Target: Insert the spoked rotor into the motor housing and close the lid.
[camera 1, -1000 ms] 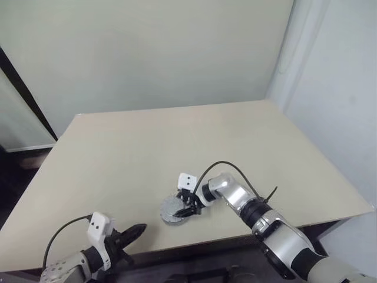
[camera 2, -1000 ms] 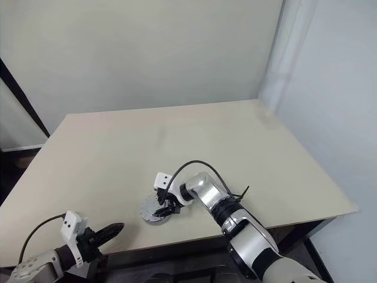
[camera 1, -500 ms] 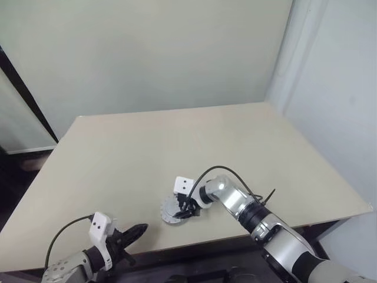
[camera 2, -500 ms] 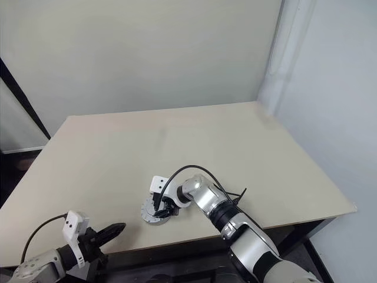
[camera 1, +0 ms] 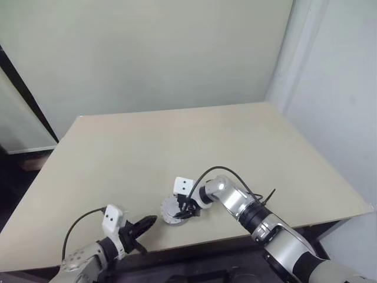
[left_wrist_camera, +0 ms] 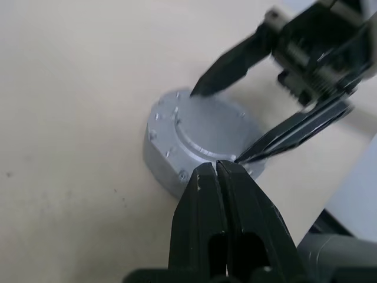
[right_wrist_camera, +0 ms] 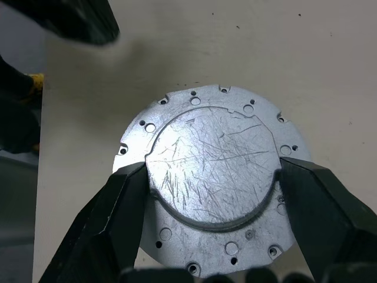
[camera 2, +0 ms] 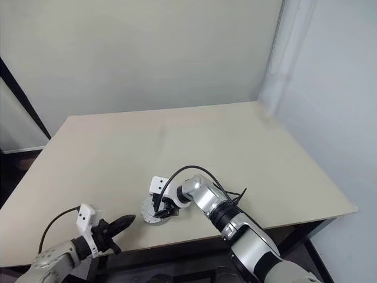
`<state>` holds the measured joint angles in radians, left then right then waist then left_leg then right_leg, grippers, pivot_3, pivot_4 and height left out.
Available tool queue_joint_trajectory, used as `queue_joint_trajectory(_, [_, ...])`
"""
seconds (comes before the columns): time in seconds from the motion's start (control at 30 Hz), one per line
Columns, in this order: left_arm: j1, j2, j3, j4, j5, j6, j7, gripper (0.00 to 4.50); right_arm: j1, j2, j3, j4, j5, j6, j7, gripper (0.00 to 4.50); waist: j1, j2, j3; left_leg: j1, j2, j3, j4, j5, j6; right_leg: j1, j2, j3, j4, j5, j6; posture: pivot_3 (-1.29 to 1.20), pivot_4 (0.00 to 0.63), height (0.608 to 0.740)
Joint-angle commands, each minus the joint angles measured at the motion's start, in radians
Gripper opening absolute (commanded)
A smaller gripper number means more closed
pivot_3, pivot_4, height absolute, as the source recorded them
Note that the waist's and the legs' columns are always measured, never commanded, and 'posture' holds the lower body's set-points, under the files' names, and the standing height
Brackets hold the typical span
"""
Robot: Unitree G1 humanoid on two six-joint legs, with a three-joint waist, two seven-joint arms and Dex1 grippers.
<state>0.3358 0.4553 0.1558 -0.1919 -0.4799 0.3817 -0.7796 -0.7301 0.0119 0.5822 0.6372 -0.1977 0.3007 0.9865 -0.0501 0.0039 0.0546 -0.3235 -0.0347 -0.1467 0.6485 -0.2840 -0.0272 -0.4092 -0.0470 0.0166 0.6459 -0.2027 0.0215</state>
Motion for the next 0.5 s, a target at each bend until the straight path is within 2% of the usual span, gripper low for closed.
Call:
queue_joint_trajectory(0.03, [-0.031,-0.005,-0.036,0.036,0.042,-0.045,0.002,0.0,0.005,-0.01,0.01,-0.013,-0.012,0.009,0.007,3.24,0.0,0.0,0.0,0.0,0.0,0.0,0.0,0.0,0.0,0.0,0.0,0.0,0.0,0.0,0.0,0.0,0.0,0.74])
queue_joint_trajectory(0.5, [-0.09,-0.049,-0.057,0.113,0.076,-0.108,0.018,0.0,0.008,-0.017,0.008,-0.021,-0.013,0.015,0.007,3.24,0.0,0.0,-0.002,0.0,0.0,-0.001,-0.001,0.0,0.0,0.0,0.0,0.0,-0.001,0.001,0.002,0.0,0.0,0.74])
